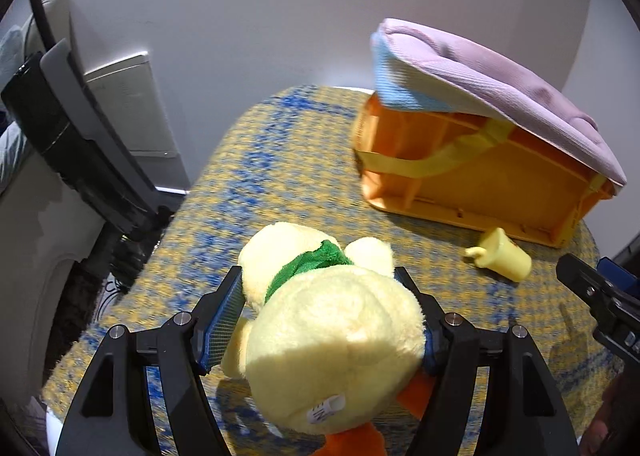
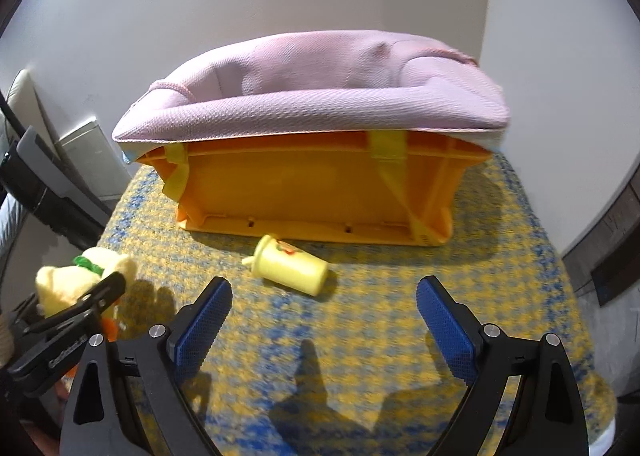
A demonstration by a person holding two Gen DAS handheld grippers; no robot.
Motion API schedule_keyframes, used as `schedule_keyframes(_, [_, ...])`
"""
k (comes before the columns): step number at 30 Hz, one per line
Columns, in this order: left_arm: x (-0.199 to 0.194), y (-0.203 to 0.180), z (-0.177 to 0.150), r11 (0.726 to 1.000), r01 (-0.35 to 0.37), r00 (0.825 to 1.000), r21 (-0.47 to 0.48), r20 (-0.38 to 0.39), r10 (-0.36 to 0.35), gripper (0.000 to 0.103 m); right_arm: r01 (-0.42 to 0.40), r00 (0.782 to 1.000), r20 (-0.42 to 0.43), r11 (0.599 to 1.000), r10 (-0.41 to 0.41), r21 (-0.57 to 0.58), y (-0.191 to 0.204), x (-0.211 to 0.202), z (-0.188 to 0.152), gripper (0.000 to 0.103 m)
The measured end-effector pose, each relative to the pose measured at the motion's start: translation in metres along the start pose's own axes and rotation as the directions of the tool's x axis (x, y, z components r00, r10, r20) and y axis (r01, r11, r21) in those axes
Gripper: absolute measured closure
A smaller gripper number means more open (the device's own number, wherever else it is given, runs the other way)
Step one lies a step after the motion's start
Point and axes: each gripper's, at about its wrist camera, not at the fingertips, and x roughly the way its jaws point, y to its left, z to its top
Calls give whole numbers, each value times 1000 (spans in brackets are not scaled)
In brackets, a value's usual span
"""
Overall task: Organize objects
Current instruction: 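Grasp the large yellow plush duck with the left gripper while the right gripper grasps the yellow cup, then lift and carry the duck and cup with both grippers over the crate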
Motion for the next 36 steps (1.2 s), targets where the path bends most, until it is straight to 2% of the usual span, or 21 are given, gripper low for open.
schedule_keyframes(9, [6, 12, 2, 999, -49, 998, 18, 49, 48, 31, 25, 1000, -10, 999, -25, 42, 13, 38, 2, 9])
schedule_keyframes(16, [16, 9, 0, 999, -34, 999, 35, 33, 33, 31, 37, 999, -39, 997, -35, 63, 18, 64, 1, 9])
schedule_keyframes(28, [25, 11, -3, 999, -16, 1000, 34, -1, 16, 31, 35, 997, -69, 997, -30, 74, 18, 86, 0, 10])
schedule_keyframes(30, [25, 11, -3, 999, -17, 1000, 36, -1, 17, 31, 29, 997, -75, 997, -24, 75, 18, 88, 0, 17])
schedule_keyframes(33, [25, 10, -3, 999, -18, 1000, 41, -2, 18, 31, 14, 995, -95, 997, -7, 77, 18, 92, -1, 38])
schedule_keyframes(36, [25, 9, -3, 999, -19, 1000, 43, -2, 19, 31, 7, 995, -96, 997, 0, 73, 17, 91, -1, 37])
